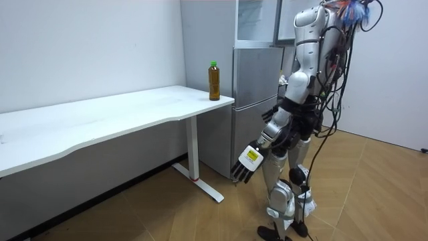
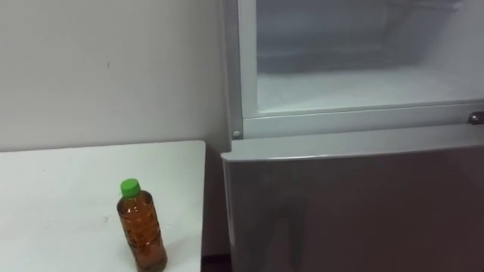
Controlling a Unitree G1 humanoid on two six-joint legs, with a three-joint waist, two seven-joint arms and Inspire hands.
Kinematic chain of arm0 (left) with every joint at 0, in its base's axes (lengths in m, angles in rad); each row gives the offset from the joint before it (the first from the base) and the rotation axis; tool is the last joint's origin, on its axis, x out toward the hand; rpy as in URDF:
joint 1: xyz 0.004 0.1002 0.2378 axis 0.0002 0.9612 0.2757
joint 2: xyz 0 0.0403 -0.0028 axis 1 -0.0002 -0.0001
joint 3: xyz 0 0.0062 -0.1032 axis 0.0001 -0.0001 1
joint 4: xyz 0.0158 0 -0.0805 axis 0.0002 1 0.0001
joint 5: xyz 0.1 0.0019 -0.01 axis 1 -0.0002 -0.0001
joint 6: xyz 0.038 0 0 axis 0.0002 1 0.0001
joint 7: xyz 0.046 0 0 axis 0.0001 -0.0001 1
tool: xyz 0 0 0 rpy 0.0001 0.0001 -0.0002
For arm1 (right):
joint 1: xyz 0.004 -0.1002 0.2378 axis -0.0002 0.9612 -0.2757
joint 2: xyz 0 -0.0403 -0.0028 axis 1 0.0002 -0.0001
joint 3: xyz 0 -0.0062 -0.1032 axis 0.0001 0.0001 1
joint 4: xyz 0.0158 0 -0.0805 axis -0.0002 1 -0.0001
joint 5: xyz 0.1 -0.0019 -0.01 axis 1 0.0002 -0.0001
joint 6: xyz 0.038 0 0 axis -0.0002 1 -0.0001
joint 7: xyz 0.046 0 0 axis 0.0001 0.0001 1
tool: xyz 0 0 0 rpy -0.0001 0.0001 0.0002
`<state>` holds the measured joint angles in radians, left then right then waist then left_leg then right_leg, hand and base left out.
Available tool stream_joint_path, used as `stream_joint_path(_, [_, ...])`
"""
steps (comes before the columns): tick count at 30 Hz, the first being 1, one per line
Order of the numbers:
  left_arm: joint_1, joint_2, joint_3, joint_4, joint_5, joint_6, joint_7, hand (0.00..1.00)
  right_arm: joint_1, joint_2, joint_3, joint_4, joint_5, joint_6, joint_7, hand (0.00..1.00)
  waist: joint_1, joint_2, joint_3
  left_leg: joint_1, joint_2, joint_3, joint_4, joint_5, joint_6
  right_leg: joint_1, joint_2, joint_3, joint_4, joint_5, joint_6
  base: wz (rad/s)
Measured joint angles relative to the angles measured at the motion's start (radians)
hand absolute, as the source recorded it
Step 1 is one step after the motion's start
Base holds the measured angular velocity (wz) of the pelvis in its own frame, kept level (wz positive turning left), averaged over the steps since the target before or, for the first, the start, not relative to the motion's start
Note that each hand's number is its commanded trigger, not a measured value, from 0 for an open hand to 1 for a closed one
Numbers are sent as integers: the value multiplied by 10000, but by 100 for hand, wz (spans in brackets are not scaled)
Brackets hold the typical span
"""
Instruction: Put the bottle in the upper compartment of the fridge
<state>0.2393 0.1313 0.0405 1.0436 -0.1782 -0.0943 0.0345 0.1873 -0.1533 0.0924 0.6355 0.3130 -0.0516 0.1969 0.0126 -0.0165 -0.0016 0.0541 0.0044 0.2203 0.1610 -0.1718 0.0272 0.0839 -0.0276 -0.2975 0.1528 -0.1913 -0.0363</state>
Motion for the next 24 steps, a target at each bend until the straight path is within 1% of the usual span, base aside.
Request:
stream_joint_path(3, [56,32,184,1,209,-2,14,0,8,7,40,-834,-58,-9,58,0,178,-59,-32,-44,-3,-1,0,-12,1,-31,0,8,-9,0,0,0])
stream_joint_path(6, [56,116,226,2,403,-2,10,0,14,-1,52,-1724,-82,-31,83,0,228,-57,-45,-67,-4,-7,-3,-23,-1,-46,6,16,-13,0,2,0])
stream_joint_path(8, [68,182,226,128,403,-17,2,0,10,0,112,-2151,-63,-48,108,0,240,-113,-51,-48,-2,-7,-3,-40,-5,10,15,13,-1,0,2,0])
stream_joint_path(11, [-106,216,341,568,426,-35,-54,0,7,9,157,-2830,-68,-40,205,0,264,-118,-47,-40,0,20,-2,-62,-3,-20,33,121,-2,6,11,-5])
stream_joint_path(15, [-100,222,377,769,527,-31,-61,0,9,15,158,-4019,-45,-37,365,0,299,-80,-22,81,19,156,-52,-97,-7,18,71,340,-4,10,18,-15])
stream_joint_path(16, [-78,227,381,777,528,-29,-62,0,44,-12,167,-4392,-50,124,378,0,387,-74,-16,101,38,248,-96,-107,-19,8,97,472,2,11,17,-22])
stream_joint_path(17, [-91,242,384,796,523,-23,-59,0,163,-39,167,-4594,-51,195,373,0,467,-92,-9,94,51,279,-96,-121,-23,-16,109,514,6,16,15,-19])
stream_joint_path(18, [-90,244,376,799,522,-20,-52,0,183,-41,171,-4682,-43,202,372,0,479,-94,-6,84,55,288,-93,-123,-24,-25,109,517,14,18,10,-9])
stream_joint_path(21, [-86,251,340,826,508,10,20,0,190,-106,224,-5144,-50,500,344,0,481,-114,-20,49,74,339,-80,-125,-25,-140,100,514,84,25,0,-7])
stream_joint_path(23, [-113,255,312,1062,535,21,37,0,188,-155,237,-5689,-175,767,342,0,514,-50,50,78,99,474,-83,-125,-26,-160,96,574,173,33,-13,-16])
stream_joint_path(24, [-122,256,308,1171,560,21,43,0,188,-164,241,-5776,-264,780,344,0,514,-34,65,92,103,495,-84,-125,-26,-160,100,605,179,34,-15,-11])
